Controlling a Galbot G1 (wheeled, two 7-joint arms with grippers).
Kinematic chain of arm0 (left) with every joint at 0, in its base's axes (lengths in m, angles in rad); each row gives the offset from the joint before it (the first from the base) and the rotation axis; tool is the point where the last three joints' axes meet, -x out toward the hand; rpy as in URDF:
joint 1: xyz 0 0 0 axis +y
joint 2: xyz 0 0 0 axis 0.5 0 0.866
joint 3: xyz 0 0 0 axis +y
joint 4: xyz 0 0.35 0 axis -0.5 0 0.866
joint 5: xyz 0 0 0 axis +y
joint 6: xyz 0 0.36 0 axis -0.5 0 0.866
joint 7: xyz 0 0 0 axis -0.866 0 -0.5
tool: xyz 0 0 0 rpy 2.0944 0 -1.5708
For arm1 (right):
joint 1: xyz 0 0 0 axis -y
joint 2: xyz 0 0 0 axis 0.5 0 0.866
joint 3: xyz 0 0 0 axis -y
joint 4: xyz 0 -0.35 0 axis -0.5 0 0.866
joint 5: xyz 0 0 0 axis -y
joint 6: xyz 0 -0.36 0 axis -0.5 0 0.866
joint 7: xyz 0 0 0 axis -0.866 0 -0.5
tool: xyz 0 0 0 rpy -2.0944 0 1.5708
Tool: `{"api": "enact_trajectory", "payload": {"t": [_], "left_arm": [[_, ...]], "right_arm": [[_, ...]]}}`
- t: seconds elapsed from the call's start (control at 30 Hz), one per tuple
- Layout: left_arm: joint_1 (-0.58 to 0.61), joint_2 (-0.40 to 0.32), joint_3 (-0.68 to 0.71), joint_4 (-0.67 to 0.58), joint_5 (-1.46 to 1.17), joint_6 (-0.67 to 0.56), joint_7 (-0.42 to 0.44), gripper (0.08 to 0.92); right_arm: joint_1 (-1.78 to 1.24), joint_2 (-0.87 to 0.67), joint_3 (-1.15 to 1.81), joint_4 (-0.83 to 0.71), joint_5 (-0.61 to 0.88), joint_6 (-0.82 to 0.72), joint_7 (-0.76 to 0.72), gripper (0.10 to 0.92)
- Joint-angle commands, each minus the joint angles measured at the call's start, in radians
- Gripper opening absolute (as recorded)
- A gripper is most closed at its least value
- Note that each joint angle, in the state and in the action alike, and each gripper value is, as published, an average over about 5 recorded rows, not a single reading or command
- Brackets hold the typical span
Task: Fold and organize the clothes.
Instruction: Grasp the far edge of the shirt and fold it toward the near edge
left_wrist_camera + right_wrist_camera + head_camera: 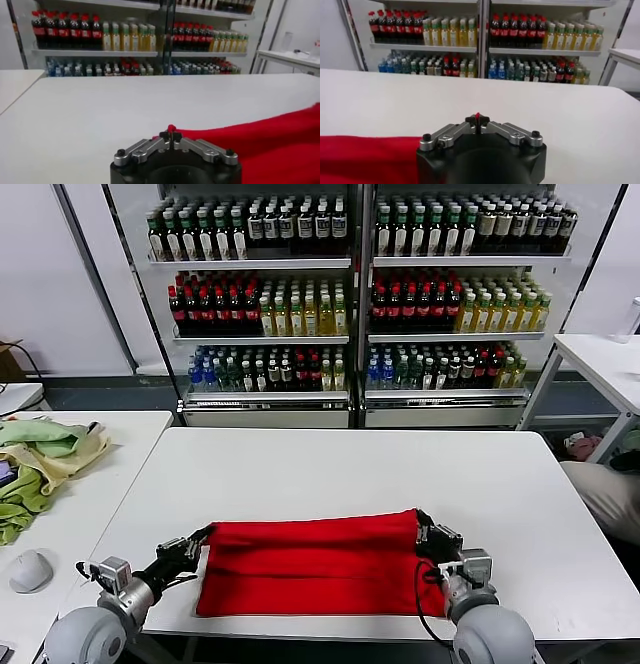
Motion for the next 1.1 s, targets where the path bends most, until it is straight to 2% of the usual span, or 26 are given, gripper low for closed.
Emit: {"api": "enact_trajectory", "payload": {"t": [0.03, 0.17, 0.33, 0.5, 0.57, 0.8, 0.9, 1.1], "left_arm": [[0.061, 0.006, -0.013, -0.040, 0.014, -0.003, 0.016, 0.085], [0.056, 0.009, -0.017, -0.032, 0.030, 0.011, 0.046, 0.085], [0.024, 0.013, -0.012, 0.007, 0.069, 0.025, 0.080, 0.085], [0.001, 0.009, -0.004, 0.036, 0.132, 0.031, 0.075, 0.095], [0.003, 0.005, -0.008, 0.028, 0.148, 0.031, 0.065, 0.122], [0.042, -0.006, -0.072, -0.083, 0.145, 0.032, 0.019, 0.320], [0.059, -0.022, -0.084, -0.152, 0.118, 0.037, -0.092, 0.406], [0.082, -0.110, 0.057, -0.260, 0.050, 0.111, -0.532, 0.579]], "right_arm": [[-0.105, -0.008, 0.034, 0.079, -0.046, -0.014, 0.007, 0.121], [-0.145, -0.009, 0.043, 0.089, -0.054, -0.029, 0.011, 0.121], [-0.162, 0.003, 0.017, 0.024, -0.082, -0.020, 0.010, 0.121], [-0.179, 0.006, 0.000, 0.016, -0.119, -0.025, 0.002, 0.129], [-0.185, 0.006, -0.001, 0.034, -0.120, -0.027, 0.000, 0.164], [-0.201, 0.011, 0.005, 0.115, -0.127, -0.031, 0.013, 0.358], [-0.208, 0.017, 0.005, 0.140, -0.140, -0.028, 0.013, 0.444], [-0.213, 0.027, -0.009, 0.132, -0.177, -0.003, 0.004, 0.600]]}}
